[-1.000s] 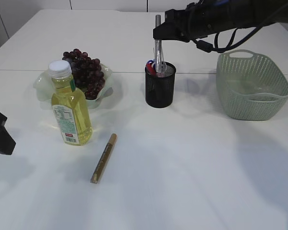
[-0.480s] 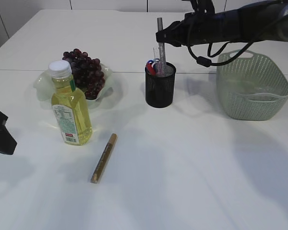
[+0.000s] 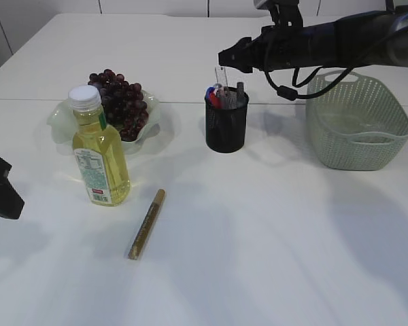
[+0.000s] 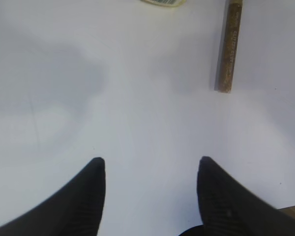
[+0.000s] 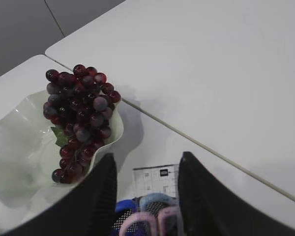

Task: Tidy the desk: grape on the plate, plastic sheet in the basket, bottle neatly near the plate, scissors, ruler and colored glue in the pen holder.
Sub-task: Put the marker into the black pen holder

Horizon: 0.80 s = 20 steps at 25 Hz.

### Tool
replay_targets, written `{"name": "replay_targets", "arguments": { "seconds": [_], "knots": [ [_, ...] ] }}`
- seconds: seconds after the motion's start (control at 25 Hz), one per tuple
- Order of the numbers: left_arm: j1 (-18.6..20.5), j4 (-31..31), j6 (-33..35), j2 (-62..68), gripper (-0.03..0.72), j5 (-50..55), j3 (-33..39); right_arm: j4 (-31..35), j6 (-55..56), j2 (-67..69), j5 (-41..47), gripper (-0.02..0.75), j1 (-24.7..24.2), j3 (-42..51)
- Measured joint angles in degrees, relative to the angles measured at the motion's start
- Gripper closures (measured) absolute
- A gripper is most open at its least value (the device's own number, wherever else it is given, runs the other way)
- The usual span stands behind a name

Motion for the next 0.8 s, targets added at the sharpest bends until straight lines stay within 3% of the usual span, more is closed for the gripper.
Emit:
{"name": "replay_targets", "arguments": {
  "seconds": [0.2,0.32,0.48,0.64,0.8],
  "knots": [
    [0.0,-0.1,0.0,0.0,0.253,0.0,0.0,-1.0,3.0,-0.2,1.9,0.365,0.0,0.0],
    [0.0,-0.1,0.0,0.0,0.253,0.0,0.0,-7.8,11.2,-2.3,2.9,0.363,0.0,0.0],
    [0.0,-0.1,0.0,0.0,0.253,-0.2,0.0,-26.9,31.5,-7.7,6.5,0.363,0.0,0.0],
    [0.0,-0.2,0.0,0.0,0.254,-0.4,0.0,-45.9,51.6,-13.0,18.4,0.363,0.1,0.0],
    [0.0,-1.5,0.0,0.0,0.253,-0.7,0.0,-56.8,64.3,-16.8,28.1,0.379,0.5,0.0]
  ]
}}
